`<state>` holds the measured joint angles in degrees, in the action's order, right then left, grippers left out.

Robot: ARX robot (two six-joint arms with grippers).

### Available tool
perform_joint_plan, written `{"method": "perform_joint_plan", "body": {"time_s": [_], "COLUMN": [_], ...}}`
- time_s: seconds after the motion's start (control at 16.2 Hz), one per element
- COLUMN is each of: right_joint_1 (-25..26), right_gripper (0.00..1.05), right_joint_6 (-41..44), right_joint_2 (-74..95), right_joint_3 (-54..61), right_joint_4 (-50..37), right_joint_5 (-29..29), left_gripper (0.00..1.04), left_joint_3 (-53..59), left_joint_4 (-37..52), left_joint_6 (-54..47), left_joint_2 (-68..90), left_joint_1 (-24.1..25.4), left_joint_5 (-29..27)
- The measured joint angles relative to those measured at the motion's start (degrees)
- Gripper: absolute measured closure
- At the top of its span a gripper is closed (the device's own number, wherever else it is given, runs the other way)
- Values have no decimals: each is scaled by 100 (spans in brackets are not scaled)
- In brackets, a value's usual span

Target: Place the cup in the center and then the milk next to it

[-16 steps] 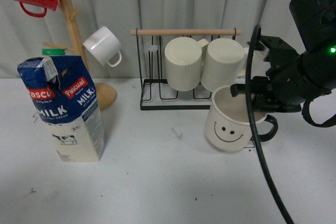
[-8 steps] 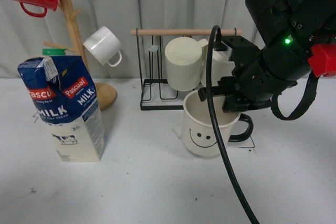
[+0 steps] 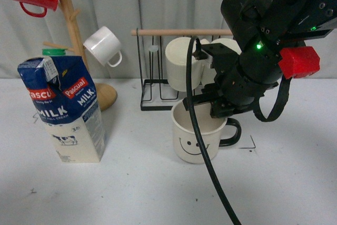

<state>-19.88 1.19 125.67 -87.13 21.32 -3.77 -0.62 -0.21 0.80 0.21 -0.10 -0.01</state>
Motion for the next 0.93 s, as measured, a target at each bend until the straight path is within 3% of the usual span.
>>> {"method": "perform_joint_plan", "body": {"time_s": [0.43, 0.74, 0.93], "right_joint_1": [-44, 72, 367], "right_gripper": [101, 46, 9], "right_joint_6": [96, 50, -83], "right_joint_2": [107, -50, -820], "right_joint_3": [-7, 59, 573], "right_joint_4": [7, -109, -654], "right_joint_5": [46, -35, -354], "left_gripper": [7, 7, 7], "left_joint_3": [0, 0, 0], "left_joint_4": [2, 2, 2], "left_joint_6": [0, 0, 0], "left_joint_2": [0, 0, 0], "left_joint_1": [0, 0, 0], "left_joint_5": [0, 0, 0]}}
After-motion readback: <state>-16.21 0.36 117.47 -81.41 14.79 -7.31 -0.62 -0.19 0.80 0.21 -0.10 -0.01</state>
